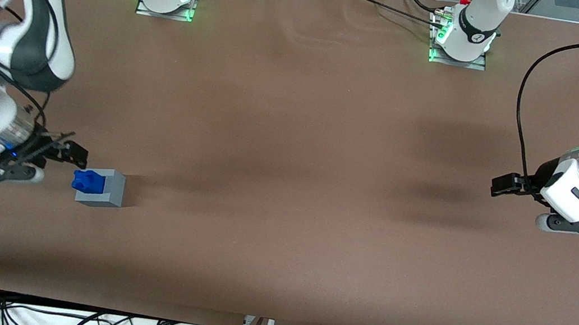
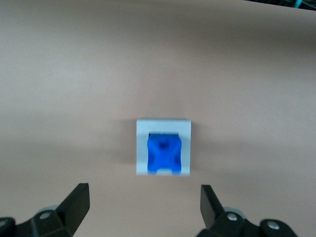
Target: Insert blue part into gray base with right arm
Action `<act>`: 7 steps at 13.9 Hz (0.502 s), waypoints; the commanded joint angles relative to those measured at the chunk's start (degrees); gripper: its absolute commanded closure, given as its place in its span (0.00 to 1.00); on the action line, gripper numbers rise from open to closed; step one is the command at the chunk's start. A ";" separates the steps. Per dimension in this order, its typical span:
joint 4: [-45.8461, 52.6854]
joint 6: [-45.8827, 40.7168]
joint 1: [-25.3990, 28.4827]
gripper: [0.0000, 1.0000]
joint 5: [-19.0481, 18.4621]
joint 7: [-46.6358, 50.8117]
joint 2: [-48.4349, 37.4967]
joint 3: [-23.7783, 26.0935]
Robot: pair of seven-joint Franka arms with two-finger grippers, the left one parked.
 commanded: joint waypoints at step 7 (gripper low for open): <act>8.92 -15.91 0.75 0.01 0.18 1.86 -4.26 0.39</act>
